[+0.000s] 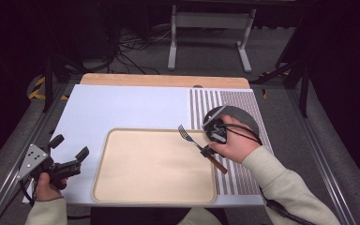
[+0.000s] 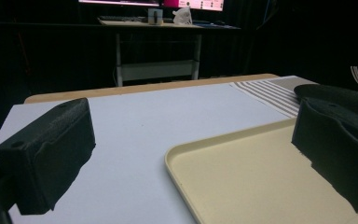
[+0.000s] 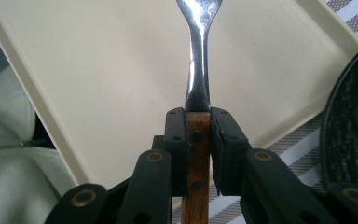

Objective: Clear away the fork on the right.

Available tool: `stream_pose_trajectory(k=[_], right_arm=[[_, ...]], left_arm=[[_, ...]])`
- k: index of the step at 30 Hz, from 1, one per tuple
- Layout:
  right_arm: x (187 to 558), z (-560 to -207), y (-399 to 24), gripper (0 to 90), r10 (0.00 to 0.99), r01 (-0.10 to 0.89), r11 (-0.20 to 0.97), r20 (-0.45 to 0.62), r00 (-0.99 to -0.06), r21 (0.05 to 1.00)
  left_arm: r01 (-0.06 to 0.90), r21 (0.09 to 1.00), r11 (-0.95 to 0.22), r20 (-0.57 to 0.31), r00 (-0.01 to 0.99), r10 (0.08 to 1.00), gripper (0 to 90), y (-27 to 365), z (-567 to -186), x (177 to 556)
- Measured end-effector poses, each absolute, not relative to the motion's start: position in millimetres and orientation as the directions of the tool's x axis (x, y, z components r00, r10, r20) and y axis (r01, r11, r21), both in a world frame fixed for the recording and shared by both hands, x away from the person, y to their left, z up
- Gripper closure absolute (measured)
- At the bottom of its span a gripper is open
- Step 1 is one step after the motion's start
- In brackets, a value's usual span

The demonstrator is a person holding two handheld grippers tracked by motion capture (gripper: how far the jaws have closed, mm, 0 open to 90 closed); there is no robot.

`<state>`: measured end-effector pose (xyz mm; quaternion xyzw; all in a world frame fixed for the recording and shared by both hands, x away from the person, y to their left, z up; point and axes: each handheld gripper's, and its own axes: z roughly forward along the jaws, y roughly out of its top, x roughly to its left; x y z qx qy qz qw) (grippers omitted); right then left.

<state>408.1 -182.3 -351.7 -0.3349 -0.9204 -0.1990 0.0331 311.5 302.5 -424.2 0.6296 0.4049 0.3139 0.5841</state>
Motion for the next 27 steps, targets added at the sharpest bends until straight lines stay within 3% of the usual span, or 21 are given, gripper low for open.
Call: stream_pose_trajectory(k=[7,27], right_arm=[[405.9,-353.2,-171.1,77.6,0.659,0.702,0.637,0.249,-0.710,0.318],[405.2,-375.6,-150.2,77.6,0.741,0.793,0.548,0.286,-0.608,0.265]], left_arm=[[0.144,0.990,0.011,-0.079,0.475,0.876,0.0,302.1,-424.0,311.3],[0.140,0.990,0.010,-0.075,0.470,0.880,0.0,303.6,-423.0,311.1]])
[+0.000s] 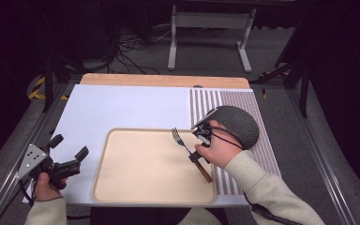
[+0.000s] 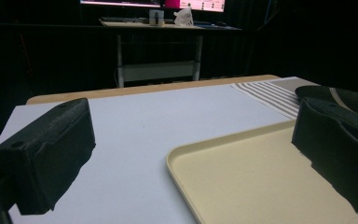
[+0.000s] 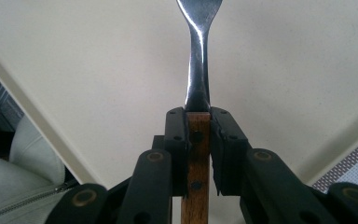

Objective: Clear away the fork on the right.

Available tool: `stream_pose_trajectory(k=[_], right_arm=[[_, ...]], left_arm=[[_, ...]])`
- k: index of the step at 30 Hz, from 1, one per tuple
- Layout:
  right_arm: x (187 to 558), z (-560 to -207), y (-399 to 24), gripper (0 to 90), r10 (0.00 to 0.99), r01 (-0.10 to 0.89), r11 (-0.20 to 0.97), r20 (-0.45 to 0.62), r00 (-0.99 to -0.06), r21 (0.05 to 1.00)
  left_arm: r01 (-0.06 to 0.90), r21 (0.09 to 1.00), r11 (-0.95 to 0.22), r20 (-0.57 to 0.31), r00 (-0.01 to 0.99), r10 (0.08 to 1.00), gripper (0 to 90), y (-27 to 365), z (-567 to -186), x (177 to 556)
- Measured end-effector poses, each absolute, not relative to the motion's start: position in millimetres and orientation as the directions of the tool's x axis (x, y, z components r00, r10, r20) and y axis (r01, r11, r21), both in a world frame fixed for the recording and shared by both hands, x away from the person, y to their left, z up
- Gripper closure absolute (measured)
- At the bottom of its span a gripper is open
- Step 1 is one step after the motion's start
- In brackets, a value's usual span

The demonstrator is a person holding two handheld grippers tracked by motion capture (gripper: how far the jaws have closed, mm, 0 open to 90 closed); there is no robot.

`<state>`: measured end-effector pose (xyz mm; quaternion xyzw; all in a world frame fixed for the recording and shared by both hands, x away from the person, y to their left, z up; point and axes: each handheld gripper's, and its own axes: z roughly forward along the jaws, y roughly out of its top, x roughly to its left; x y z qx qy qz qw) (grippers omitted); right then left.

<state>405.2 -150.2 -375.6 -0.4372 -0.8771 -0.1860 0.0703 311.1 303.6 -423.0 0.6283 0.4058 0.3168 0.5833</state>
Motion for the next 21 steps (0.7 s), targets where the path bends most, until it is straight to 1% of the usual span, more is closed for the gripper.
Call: stream_pose_trajectory(k=[8,13,17,21], right_arm=[[405.2,-389.1,-148.2,77.7,0.786,0.843,0.502,0.304,-0.539,0.196],[405.6,-394.0,-147.6,77.7,0.800,0.857,0.485,0.308,-0.514,0.173],[405.4,-399.1,-146.9,77.7,0.818,0.879,0.455,0.322,-0.476,0.141],[405.6,-400.8,-147.0,77.6,0.825,0.884,0.448,0.322,-0.465,0.129]], left_arm=[[0.144,0.990,0.016,-0.082,0.467,0.880,0.0,304.0,-423.4,311.2],[0.143,0.990,0.015,-0.082,0.469,0.880,0.0,303.7,-423.4,311.2],[0.144,0.989,0.017,-0.083,0.467,0.880,0.0,304.0,-423.5,311.2],[0.144,0.989,0.014,-0.081,0.468,0.880,0.0,304.5,-423.3,311.2]])
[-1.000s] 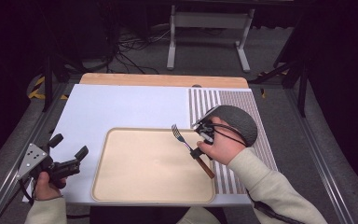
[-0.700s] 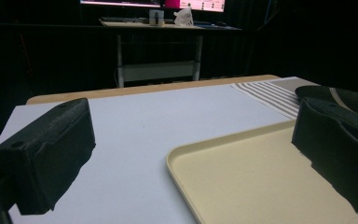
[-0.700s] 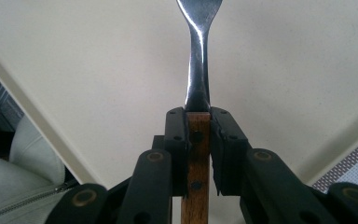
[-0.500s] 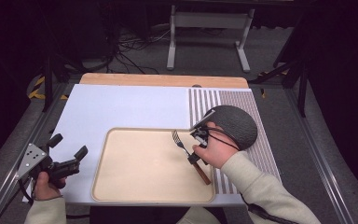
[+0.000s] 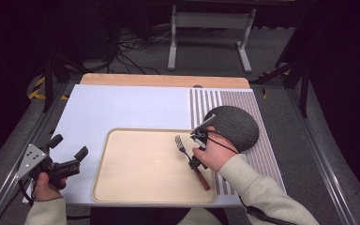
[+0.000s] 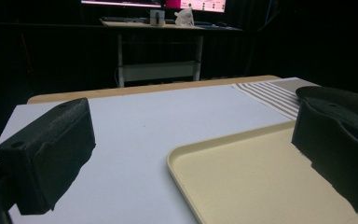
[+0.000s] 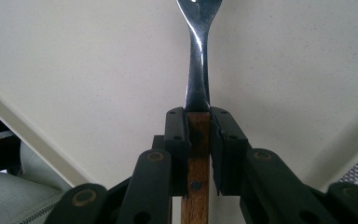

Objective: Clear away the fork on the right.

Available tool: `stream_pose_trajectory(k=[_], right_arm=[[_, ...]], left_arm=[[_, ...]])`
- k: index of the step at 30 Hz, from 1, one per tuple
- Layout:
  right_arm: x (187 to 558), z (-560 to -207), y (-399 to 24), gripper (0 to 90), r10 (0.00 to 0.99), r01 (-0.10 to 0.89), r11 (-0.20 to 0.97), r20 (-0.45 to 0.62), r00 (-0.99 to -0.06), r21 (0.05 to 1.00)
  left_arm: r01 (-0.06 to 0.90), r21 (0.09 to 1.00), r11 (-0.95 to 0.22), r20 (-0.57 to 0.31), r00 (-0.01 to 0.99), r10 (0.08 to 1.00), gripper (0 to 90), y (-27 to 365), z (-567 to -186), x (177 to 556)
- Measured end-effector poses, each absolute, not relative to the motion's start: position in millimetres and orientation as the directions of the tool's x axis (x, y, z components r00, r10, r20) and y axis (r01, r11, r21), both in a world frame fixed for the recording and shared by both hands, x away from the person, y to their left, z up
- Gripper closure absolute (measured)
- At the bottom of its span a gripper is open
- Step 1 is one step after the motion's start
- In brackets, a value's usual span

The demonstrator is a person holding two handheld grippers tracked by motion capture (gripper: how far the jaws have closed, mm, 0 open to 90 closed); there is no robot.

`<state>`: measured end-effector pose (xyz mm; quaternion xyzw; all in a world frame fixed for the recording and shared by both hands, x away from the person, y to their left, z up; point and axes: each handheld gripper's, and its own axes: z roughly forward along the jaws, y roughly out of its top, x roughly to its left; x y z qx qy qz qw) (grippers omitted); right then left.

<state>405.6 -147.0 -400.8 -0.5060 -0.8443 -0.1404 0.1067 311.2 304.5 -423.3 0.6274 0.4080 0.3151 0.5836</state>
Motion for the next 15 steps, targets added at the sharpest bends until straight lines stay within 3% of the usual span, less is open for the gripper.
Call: stream_pose_trajectory(k=[15], right_arm=[[404.4,-411.7,-147.3,77.6,0.851,0.907,0.415,0.323,-0.414,0.069]], left_arm=[[0.143,0.989,0.021,-0.086,0.468,0.880,0.0,304.5,-423.2,311.0]])
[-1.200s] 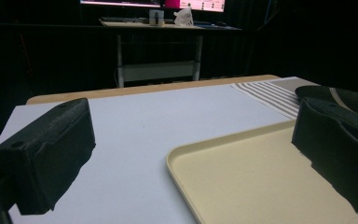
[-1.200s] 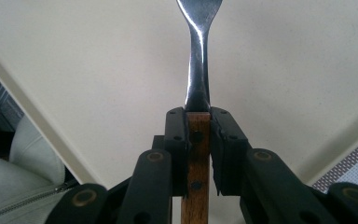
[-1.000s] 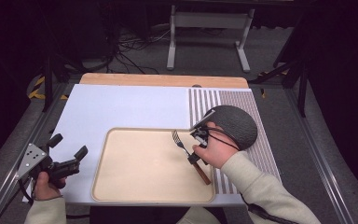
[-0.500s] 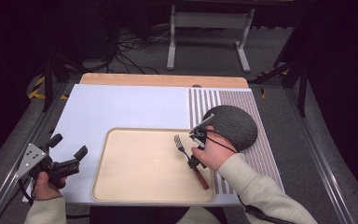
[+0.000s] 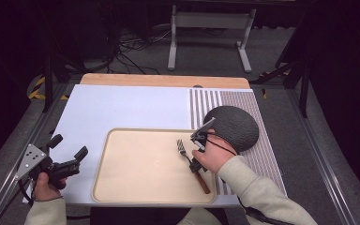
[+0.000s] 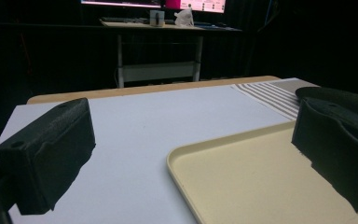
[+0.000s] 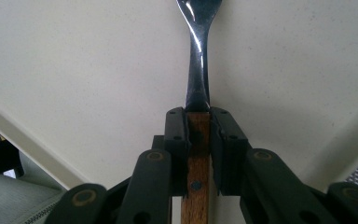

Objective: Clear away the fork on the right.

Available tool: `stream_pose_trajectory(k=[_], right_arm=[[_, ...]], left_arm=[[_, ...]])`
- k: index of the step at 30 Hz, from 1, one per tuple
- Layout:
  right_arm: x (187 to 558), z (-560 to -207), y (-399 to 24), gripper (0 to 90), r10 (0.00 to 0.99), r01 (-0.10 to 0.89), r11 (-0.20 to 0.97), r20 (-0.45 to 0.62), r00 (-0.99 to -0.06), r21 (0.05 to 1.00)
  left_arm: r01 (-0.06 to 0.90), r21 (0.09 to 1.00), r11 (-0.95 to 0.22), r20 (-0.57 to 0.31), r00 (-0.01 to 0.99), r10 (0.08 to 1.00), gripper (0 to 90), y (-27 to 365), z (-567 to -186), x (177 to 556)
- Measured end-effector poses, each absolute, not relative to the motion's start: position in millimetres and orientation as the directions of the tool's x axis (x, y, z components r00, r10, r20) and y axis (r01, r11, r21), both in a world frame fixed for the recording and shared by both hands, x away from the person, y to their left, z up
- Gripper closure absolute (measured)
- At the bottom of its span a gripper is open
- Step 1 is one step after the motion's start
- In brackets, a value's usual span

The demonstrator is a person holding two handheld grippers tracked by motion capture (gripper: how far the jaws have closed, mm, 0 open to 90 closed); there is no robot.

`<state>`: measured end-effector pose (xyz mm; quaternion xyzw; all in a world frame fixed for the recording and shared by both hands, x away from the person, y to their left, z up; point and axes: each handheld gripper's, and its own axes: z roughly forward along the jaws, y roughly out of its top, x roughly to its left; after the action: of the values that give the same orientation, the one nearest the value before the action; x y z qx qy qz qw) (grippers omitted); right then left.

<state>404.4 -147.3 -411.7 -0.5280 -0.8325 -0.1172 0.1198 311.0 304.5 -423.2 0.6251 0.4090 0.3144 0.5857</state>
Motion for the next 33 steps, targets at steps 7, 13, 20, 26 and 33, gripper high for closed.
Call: stream_pose_trajectory(k=[7,13,20,26,33], right_arm=[[404.6,-415.5,-147.6,77.6,0.854,0.911,0.410,0.326,-0.405,0.057],[404.7,-418.0,-147.0,77.5,0.858,0.913,0.406,0.327,-0.397,0.044],[404.7,-420.2,-147.8,77.2,0.858,0.915,0.402,0.333,-0.391,0.039],[405.1,-420.0,-148.9,70.0,0.846,0.905,0.420,0.332,-0.417,0.066],[404.6,-413.3,-152.1,60.7,0.839,0.899,0.422,0.324,-0.437,0.119]], left_arm=[[0.144,0.989,0.019,-0.085,0.470,0.879,0.0,304.5,-423.0,311.0],[0.141,0.990,0.017,-0.082,0.469,0.879,0.0,305.3,-422.7,311.0],[0.140,0.990,0.015,-0.080,0.470,0.879,0.0,305.4,-422.5,310.8],[0.140,0.990,0.015,-0.080,0.470,0.879,0.0,305.7,-422.5,310.9],[0.140,0.990,0.019,-0.083,0.468,0.880,0.0,305.8,-422.2,310.6]])
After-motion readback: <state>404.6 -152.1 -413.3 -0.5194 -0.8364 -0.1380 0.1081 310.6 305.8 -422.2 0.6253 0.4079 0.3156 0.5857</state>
